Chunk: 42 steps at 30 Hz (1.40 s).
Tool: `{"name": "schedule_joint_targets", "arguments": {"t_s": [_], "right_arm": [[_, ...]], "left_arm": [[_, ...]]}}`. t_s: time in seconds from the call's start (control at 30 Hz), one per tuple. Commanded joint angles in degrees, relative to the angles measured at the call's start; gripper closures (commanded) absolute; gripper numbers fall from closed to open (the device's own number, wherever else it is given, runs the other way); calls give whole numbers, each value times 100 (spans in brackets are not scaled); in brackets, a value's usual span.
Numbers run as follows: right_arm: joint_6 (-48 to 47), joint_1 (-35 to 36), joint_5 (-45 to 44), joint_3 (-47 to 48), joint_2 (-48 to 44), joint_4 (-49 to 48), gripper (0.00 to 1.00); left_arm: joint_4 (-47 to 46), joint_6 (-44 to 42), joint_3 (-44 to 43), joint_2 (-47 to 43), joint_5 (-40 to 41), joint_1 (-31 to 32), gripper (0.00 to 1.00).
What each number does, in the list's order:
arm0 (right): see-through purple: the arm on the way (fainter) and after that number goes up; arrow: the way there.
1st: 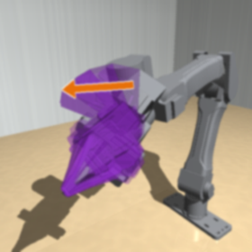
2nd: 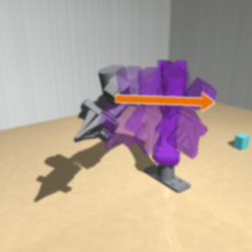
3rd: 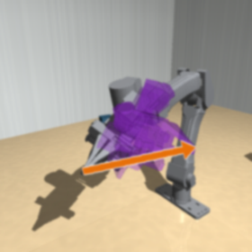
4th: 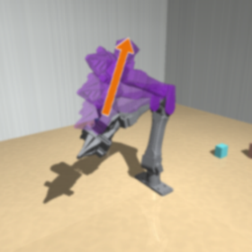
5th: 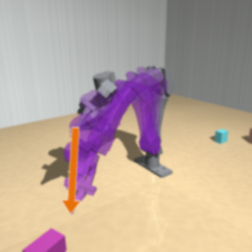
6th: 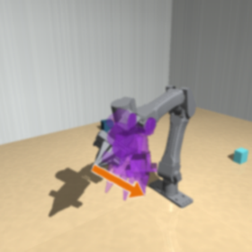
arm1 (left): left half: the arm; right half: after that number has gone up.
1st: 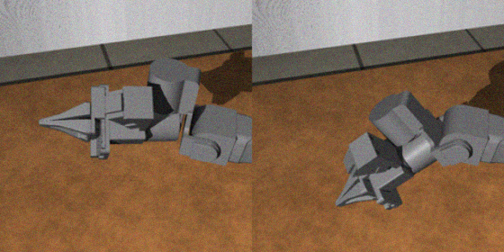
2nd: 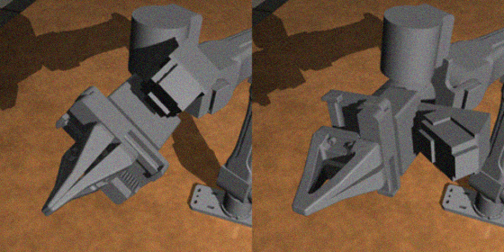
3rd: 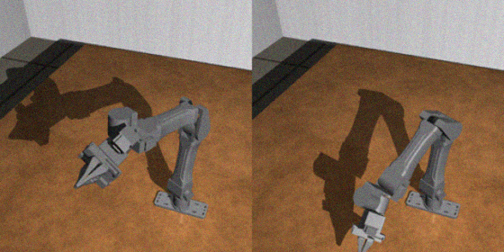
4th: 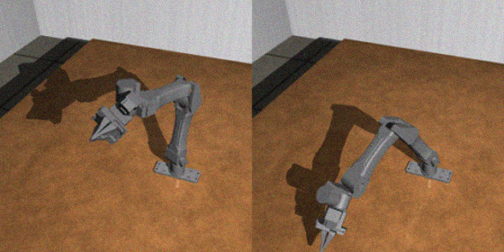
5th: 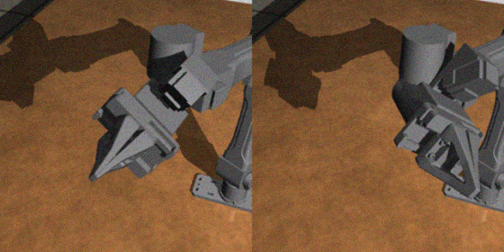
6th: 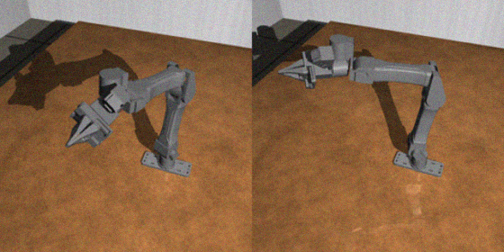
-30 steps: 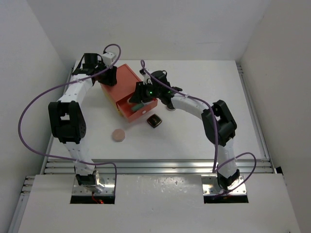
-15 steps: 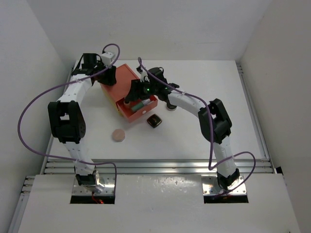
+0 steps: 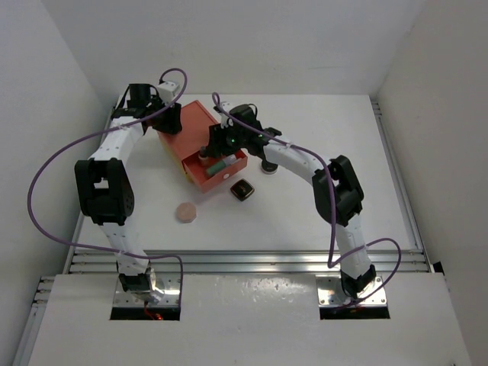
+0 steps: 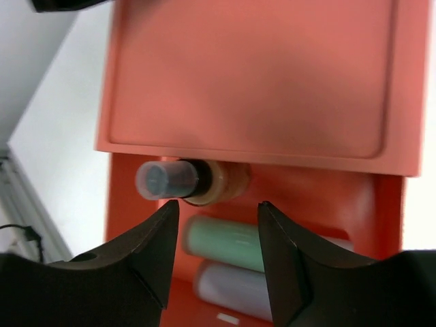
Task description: Organize the makeup
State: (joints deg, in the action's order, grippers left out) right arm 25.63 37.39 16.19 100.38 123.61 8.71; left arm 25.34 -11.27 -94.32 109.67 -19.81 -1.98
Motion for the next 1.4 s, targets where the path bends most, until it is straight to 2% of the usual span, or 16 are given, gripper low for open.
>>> {"name": "schedule_joint_targets", "arguments": {"t_s": [0.0, 0.13, 0.3, 0.37, 0.5, 0.8, 0.97, 1.1, 1.2, 1.23, 1.37], "right_arm": [[-356, 32, -213, 202, -399, 17, 50], [-829, 163, 472, -140, -698, -500, 46], [-1341, 392, 175, -256, -892, -748, 43], [-1315, 410, 148, -11, -761, -722, 43], [-1183, 401, 51, 359, -426, -353, 50], [-1428, 445, -388, 631, -119, 42, 53], [-1473, 471, -353, 729, 40, 149, 53], [-1464, 489, -362, 746, 119, 184, 61], [-1455, 489, -484, 703, 111, 184, 73], [-1447, 480, -528, 659, 84, 158, 81], [-1342, 480, -616, 536, -100, 78, 94]], "left_arm": [[647, 142, 248, 310, 127, -145, 43], [647, 142, 248, 310, 127, -145, 43], [647, 142, 248, 310, 127, -145, 43], [647, 142, 248, 310, 127, -145, 43], [647, 142, 248, 310, 127, -145, 43], [647, 142, 248, 310, 127, -145, 43], [647, 142, 248, 310, 127, -145, 43], [647, 142, 248, 362, 127, -145, 43], [647, 142, 248, 362, 127, -145, 43], [647, 142, 248, 362, 127, -145, 43], [647, 142, 248, 362, 127, -145, 43]]}}
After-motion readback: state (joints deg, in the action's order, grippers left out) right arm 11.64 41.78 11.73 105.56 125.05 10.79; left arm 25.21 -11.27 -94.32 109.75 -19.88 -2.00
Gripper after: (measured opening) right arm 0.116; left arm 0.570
